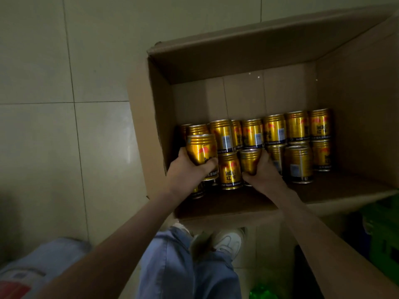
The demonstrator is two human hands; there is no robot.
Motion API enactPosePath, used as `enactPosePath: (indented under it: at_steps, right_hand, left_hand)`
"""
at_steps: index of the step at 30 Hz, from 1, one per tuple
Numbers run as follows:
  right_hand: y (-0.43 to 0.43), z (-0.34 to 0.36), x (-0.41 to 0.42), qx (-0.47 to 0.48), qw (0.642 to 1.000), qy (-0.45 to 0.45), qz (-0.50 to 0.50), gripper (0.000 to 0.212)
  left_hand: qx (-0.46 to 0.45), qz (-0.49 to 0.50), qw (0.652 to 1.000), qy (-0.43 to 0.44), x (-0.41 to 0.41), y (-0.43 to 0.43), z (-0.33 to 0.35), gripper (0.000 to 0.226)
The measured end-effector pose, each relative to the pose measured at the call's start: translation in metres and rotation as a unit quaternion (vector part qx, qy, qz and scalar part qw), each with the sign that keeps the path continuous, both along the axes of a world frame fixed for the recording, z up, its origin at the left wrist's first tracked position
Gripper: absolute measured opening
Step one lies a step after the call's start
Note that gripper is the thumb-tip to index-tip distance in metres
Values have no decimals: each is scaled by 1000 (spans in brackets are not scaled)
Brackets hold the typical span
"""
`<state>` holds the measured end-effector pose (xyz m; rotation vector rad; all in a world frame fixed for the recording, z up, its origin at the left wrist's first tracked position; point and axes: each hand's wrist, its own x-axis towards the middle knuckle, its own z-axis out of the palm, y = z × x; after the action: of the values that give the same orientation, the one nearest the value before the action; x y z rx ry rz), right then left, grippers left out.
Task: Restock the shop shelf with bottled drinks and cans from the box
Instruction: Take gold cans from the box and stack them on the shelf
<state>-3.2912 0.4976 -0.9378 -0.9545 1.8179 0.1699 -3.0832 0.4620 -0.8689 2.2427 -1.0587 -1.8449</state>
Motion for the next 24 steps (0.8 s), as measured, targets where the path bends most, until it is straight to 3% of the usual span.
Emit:
enactPosePath:
  at_steps: [4, 9, 12, 15, 19, 24]
  right_hand:
    - [-11, 14, 9, -89, 993, 68, 37, 94]
    - [-30, 96, 15, -135, 981, 20, -137, 91]
    - [-38, 182, 17, -136, 960, -43, -240, 86]
    - [-39, 286, 19, -138, 936, -102, -308, 63]
    - [-22, 415, 25, -153, 905, -150, -368, 75]
    - [20, 569, 37, -228, 866, -184, -404, 63]
  left_hand:
    - [6, -10, 999, 32, -5, 3, 12, 53]
    - [13, 23, 999, 45, -8, -6, 70, 50]
    - [9, 34, 998, 59, -5, -21, 138, 70]
    - [-8, 16, 994, 108, -2, -39, 220, 91]
    - [-31, -31, 980, 193, 1, -60, 339, 78]
    - [-71, -153, 949, 266, -1, -67, 485, 79]
